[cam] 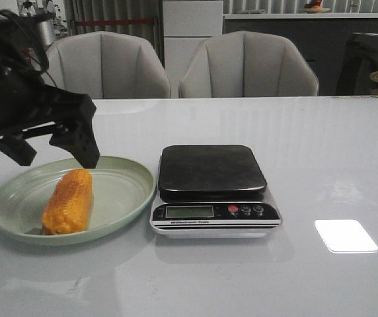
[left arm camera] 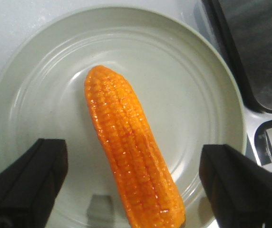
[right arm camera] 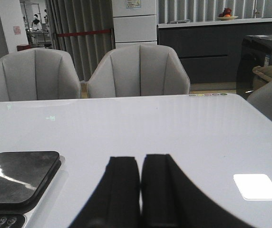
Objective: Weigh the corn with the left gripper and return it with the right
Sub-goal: 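Lower the left gripper over the corn cob on the green plate and grasp it, then carry the corn cob with the left gripper onto the scale and release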
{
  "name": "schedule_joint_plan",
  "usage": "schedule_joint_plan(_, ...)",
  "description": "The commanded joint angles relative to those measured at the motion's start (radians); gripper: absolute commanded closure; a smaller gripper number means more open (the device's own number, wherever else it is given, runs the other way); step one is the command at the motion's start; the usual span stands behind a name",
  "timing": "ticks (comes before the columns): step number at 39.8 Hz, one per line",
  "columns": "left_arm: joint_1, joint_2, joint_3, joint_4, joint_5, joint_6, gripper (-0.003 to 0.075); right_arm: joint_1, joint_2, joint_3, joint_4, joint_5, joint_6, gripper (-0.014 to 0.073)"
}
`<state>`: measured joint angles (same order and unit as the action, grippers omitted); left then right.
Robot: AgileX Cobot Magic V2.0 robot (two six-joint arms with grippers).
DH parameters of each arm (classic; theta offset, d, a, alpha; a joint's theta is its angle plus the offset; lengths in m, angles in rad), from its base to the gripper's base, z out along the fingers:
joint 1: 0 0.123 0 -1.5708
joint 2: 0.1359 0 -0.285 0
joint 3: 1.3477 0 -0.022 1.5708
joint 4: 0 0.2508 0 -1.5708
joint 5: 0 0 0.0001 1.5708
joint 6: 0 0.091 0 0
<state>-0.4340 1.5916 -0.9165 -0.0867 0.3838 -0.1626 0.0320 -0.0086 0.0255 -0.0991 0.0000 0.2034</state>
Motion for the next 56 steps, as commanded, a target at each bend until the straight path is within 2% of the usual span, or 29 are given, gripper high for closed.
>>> schedule_joint_plan(1, -0.006, 0.002, -0.035, -0.029, -0.053, -0.021, 0.0112, -0.001, -0.02, 0.011, -0.003, -0.081, -0.007, 0.041)
schedule_joint_plan(6, -0.006, 0.044, -0.035, -0.035, -0.039, -0.021, 0.012, -0.001, -0.02, 0.011, -0.003, -0.081, -0.007, 0.041)
schedule_joint_plan(9, -0.006, 0.061, -0.035, -0.049, -0.03, -0.021, 0.0173, -0.001, -0.02, 0.011, -0.003, -0.081, -0.007, 0.041)
schedule_joint_plan(18, -0.05, 0.103, -0.052, -0.063, -0.026, -0.011, 0.0515, -0.001, -0.02, 0.011, -0.003, -0.081, -0.007, 0.041)
schedule_joint_plan(23, -0.05, 0.13, -0.082, -0.063, 0.011, -0.011, 0.061, -0.001, -0.02, 0.011, -0.003, -0.081, -0.007, 0.041)
schedule_joint_plan(31, -0.055, 0.114, -0.18, -0.063, 0.068, -0.011, 0.0606, -0.001, -0.02, 0.011, -0.003, -0.081, -0.007, 0.041)
schedule_joint_plan(40, -0.116, 0.092, -0.291, -0.069, 0.075, -0.011, 0.0606, -0.001, -0.02, 0.011, -0.003, -0.081, -0.007, 0.041)
schedule_joint_plan(47, -0.187, 0.103, -0.328, -0.083, 0.0, -0.011, 0.0606, -0.001, -0.02, 0.011, -0.003, -0.081, -0.007, 0.041)
schedule_joint_plan(56, -0.253, 0.177, -0.377, -0.178, -0.053, -0.011, 0.0606, -0.001, -0.02, 0.011, -0.003, -0.081, -0.007, 0.041)
